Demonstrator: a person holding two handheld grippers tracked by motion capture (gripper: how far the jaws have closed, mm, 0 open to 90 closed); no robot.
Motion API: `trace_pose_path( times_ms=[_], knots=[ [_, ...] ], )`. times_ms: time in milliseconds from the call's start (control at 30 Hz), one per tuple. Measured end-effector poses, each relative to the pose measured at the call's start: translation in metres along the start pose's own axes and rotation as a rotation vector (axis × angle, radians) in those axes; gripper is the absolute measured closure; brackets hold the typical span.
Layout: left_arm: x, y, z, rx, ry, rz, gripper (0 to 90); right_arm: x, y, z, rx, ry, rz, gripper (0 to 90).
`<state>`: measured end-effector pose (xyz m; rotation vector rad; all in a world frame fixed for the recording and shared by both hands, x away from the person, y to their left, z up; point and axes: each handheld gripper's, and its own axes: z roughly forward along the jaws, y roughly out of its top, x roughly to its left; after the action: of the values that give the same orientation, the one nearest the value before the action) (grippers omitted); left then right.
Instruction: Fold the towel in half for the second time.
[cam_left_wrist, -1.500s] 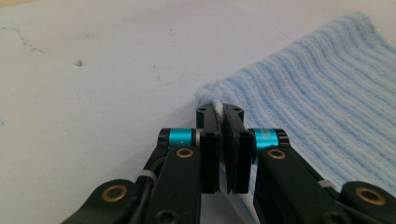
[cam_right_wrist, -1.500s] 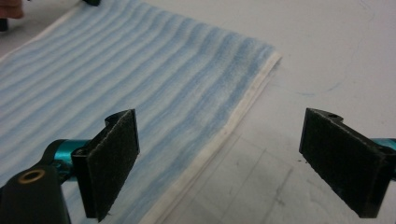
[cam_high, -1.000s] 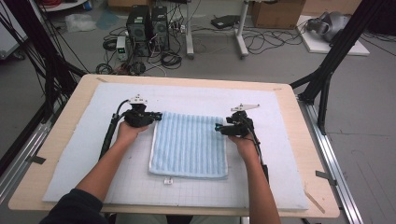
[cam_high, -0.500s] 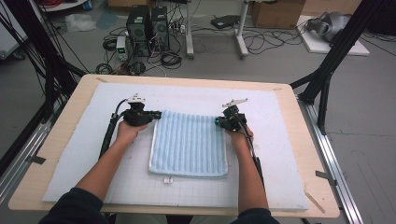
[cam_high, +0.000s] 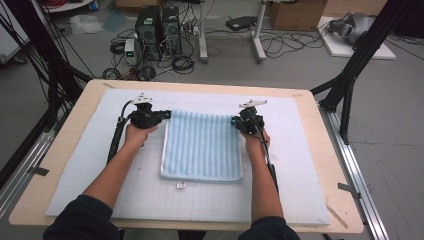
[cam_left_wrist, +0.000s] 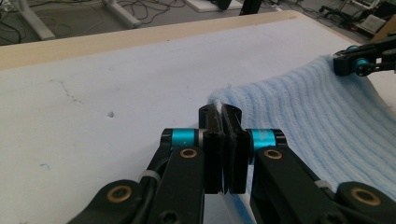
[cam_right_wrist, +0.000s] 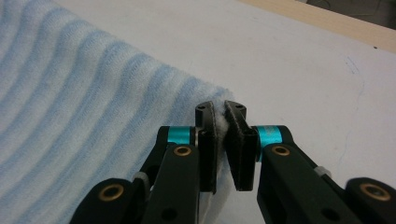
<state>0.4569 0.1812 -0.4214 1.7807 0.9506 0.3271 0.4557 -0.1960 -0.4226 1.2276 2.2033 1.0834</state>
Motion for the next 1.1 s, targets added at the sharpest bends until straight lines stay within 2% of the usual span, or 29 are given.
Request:
trace_pose_path(
  times_ms=[100, 167, 267, 333, 500, 600, 700, 800, 900, 1100],
  knots=[
    [-0.002, -0.001, -0.005, 0.011, -0.017, 0.003, 87.4, 0.001, 0.000, -0.007, -0.021, 0.022, 0.002, 83.4],
    [-0.006, -0.003, -0.010, 0.023, -0.004, 0.030, 87.4, 0.004, -0.001, -0.012, -0.034, 0.039, -0.019, 83.4],
    [-0.011, -0.006, -0.017, 0.024, -0.021, 0.037, 87.4, 0.008, -0.004, -0.022, -0.050, 0.059, -0.051, 83.5],
    [-0.016, -0.006, -0.024, -0.010, -0.031, 0.050, 87.4, 0.010, -0.007, -0.028, -0.061, 0.074, -0.051, 83.4],
    [-0.027, -0.011, -0.038, -0.024, -0.068, 0.076, 87.4, 0.014, -0.017, -0.043, -0.093, 0.106, -0.049, 83.3],
    [-0.032, -0.017, -0.046, -0.052, -0.089, 0.076, 87.4, 0.018, -0.023, -0.050, -0.104, 0.122, -0.055, 83.3],
    [-0.037, -0.023, -0.053, -0.053, -0.100, 0.084, 87.4, 0.022, -0.032, -0.057, -0.118, 0.138, -0.053, 83.2],
    [-0.042, -0.032, -0.058, -0.049, -0.117, 0.094, 87.4, 0.026, -0.036, -0.062, -0.110, 0.149, -0.061, 83.2],
    [-0.047, -0.039, -0.065, -0.062, -0.131, 0.097, 87.4, 0.032, -0.041, -0.071, -0.127, 0.152, -0.080, 83.1],
    [-0.056, -0.052, -0.077, -0.061, -0.162, 0.113, 87.3, 0.042, -0.058, -0.085, -0.138, 0.167, -0.095, 83.0]
  ],
)
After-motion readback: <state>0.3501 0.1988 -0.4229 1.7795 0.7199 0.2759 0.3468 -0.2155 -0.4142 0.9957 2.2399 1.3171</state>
